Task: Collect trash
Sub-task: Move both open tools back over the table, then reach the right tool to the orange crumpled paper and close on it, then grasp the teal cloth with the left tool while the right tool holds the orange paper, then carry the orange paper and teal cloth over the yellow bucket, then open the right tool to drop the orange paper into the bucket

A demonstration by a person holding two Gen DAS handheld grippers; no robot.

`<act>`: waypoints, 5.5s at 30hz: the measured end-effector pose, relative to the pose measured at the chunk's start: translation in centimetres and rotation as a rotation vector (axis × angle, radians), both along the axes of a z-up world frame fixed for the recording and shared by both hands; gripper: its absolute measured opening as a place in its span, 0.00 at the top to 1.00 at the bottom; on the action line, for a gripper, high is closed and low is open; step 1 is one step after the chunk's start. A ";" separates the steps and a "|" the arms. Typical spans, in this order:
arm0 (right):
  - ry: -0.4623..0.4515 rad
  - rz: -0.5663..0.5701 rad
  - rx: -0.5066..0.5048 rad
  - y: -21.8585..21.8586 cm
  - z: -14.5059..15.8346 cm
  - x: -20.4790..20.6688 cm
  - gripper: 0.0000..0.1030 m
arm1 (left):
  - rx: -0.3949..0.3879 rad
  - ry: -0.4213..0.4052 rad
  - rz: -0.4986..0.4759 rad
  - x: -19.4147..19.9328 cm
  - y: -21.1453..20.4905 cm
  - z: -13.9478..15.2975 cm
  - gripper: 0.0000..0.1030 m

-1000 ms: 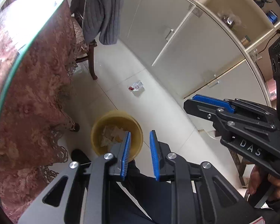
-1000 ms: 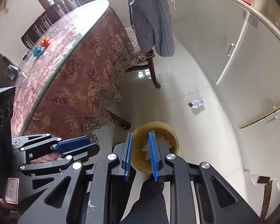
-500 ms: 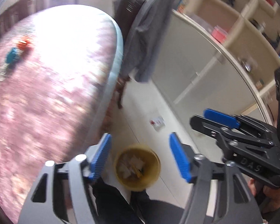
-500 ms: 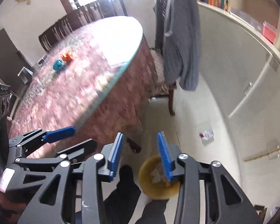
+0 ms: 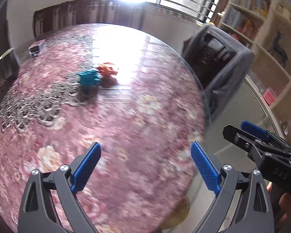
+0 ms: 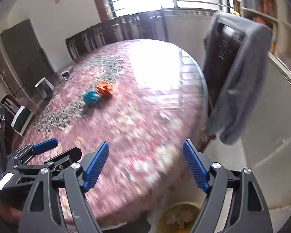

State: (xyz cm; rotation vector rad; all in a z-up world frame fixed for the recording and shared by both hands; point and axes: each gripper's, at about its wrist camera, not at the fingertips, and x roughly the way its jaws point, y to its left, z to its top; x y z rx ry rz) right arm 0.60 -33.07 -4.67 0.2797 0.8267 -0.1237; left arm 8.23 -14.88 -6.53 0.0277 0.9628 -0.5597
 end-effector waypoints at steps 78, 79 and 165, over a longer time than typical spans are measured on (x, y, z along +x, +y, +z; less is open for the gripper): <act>0.068 0.194 -0.035 4.3 -3.7 24.4 0.94 | 0.068 0.035 0.093 22.0 -0.8 -6.7 0.10; 0.067 0.193 -0.033 4.2 -3.7 24.4 0.94 | 0.066 0.038 0.089 22.1 -0.9 -6.8 0.13; 0.351 -0.101 0.196 -2.4 -11.0 -24.6 0.90 | 0.131 0.145 -0.467 -22.2 -11.6 -7.1 0.57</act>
